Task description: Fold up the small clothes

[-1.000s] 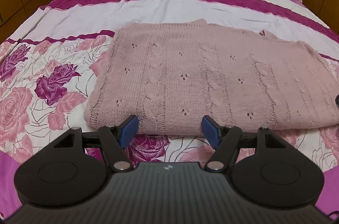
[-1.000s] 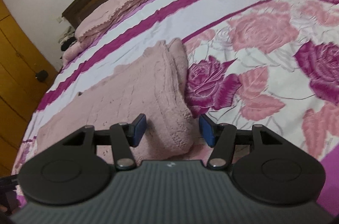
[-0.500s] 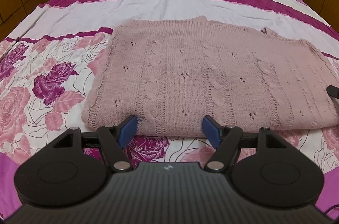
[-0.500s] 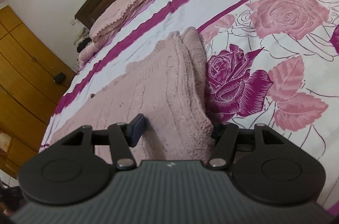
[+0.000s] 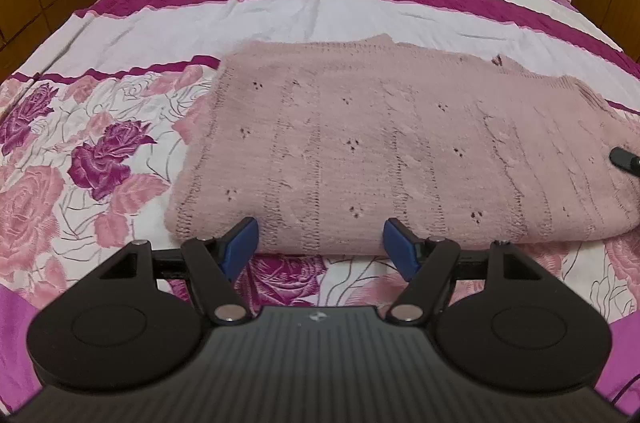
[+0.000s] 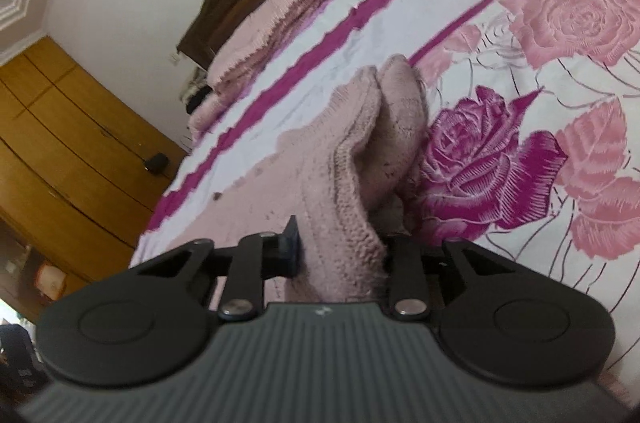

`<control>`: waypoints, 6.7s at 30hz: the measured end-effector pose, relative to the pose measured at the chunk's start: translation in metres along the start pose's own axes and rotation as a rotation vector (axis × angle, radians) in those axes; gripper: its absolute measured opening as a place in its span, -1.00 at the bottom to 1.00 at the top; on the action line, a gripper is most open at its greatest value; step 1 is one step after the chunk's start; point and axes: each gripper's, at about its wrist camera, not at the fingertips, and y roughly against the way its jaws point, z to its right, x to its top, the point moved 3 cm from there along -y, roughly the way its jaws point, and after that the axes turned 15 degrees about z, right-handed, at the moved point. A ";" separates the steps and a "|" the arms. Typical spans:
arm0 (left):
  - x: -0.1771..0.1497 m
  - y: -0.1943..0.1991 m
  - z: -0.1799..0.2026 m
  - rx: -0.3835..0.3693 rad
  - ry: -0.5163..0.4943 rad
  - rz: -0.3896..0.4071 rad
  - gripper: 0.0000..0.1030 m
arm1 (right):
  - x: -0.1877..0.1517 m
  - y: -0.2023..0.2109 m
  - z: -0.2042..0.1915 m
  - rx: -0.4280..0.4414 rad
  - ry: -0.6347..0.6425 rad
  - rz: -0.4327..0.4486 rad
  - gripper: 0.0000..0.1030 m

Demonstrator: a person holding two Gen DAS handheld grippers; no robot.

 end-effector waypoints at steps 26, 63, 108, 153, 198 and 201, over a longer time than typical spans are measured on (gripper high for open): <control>0.030 0.030 -0.076 0.061 -0.006 0.056 0.47 | 0.015 -0.029 -0.165 0.208 0.225 0.034 -0.47; 0.005 0.036 -0.174 0.161 0.112 0.051 0.47 | -0.179 -0.130 -0.288 0.281 0.689 -0.371 -0.20; 0.093 -0.090 -0.024 -0.279 -0.042 0.192 -0.61 | -0.081 -0.072 -0.159 0.053 0.343 -0.047 -0.01; 0.094 -0.107 -0.114 -0.012 0.134 0.116 0.49 | -0.102 -0.067 -0.171 0.114 0.374 -0.050 0.28; 0.039 -0.026 -0.068 -0.441 0.414 0.042 -0.08 | -0.060 -0.069 -0.209 0.321 0.098 -0.237 -0.08; 0.035 -0.005 -0.048 -0.483 0.414 0.041 -0.08 | -0.046 -0.044 -0.202 0.303 0.097 -0.235 -0.09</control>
